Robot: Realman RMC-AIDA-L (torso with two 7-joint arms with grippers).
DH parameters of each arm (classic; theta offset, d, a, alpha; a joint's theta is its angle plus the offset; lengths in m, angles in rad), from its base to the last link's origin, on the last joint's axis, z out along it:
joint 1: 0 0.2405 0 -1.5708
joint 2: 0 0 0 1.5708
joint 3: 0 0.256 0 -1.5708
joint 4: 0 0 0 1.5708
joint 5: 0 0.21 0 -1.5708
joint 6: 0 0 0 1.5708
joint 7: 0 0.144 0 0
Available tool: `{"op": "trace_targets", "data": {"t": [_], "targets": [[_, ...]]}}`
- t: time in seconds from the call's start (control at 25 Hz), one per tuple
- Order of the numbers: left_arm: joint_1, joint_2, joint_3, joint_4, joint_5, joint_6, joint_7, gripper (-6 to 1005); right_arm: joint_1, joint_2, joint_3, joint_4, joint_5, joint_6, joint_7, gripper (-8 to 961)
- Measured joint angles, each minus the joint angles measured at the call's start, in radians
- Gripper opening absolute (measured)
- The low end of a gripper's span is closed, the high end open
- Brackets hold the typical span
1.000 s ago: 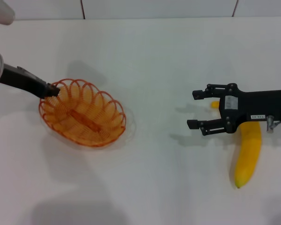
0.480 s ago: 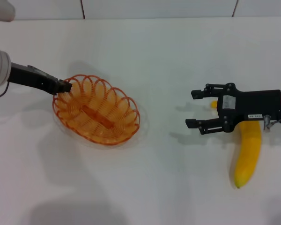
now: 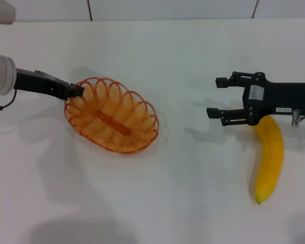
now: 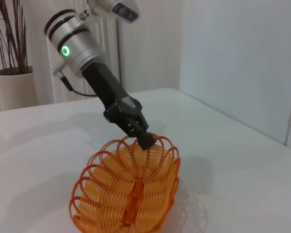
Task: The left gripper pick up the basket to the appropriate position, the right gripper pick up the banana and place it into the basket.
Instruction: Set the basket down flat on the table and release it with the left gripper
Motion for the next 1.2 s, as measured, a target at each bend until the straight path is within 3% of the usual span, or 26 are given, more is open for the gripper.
{"op": "trace_targets", "data": {"t": [1.2], "targets": [[0.031,0.005,-0.011,-0.173,-0.263,-0.082,0.105,67,0.004,0.008,0.005,-0.001,-0.046,0.001,0.002,807]]}}
